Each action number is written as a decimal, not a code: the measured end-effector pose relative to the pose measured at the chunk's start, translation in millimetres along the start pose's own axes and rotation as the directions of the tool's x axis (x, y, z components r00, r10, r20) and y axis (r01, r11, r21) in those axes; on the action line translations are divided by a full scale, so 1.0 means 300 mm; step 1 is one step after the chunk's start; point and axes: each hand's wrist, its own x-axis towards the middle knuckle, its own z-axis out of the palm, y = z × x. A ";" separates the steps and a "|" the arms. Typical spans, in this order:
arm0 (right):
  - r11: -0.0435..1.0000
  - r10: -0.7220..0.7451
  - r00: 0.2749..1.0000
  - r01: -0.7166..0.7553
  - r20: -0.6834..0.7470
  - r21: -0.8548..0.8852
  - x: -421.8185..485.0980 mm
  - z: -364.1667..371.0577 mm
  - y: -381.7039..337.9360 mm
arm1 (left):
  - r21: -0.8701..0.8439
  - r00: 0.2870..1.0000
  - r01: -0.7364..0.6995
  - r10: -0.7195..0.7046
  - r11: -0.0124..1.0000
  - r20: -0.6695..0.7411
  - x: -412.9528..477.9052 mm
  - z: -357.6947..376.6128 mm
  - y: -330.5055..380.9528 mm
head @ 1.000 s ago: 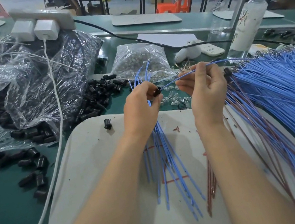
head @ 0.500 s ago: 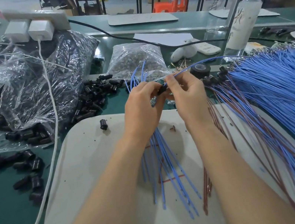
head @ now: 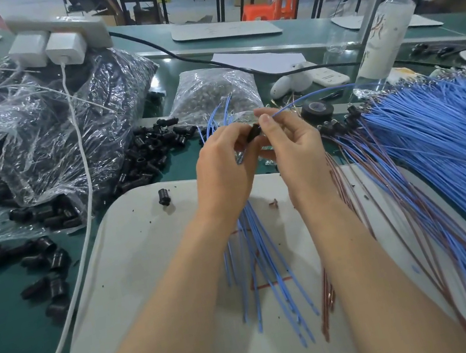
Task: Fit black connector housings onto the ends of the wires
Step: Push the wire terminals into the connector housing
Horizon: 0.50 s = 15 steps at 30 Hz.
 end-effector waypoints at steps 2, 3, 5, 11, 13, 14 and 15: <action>0.994 0.029 0.999 -0.026 -0.021 0.102 0.004 -0.005 -0.007 | -0.023 1.000 0.030 -0.029 0.999 0.009 0.003 -0.001 -0.003; 0.990 0.040 0.998 -0.034 -0.042 0.136 0.006 -0.009 -0.012 | -0.023 0.999 0.031 -0.031 0.999 0.011 0.003 -0.001 -0.003; 0.987 0.064 0.995 -0.050 -0.081 0.154 0.011 -0.019 -0.016 | -0.010 1.000 0.019 -0.019 1.000 0.019 0.003 0.001 -0.006; 0.999 0.044 0.999 -0.044 0.009 -0.009 0.000 0.013 -0.001 | -0.021 0.999 -0.042 0.042 0.999 -0.001 0.002 0.003 0.015; 0.997 0.079 0.993 -0.080 0.092 0.002 -0.007 0.032 -0.001 | -0.144 0.999 0.036 -0.040 0.989 -0.025 0.011 -0.004 0.029; 0.995 0.104 0.986 -0.103 0.134 -0.013 -0.013 0.038 -0.008 | -0.267 0.991 0.115 -0.127 0.957 -0.030 0.019 -0.009 0.032; 0.993 0.117 0.979 -0.112 0.167 -0.038 -0.018 0.043 -0.009 | -0.379 0.973 0.194 -0.225 0.905 -0.040 0.025 -0.019 0.039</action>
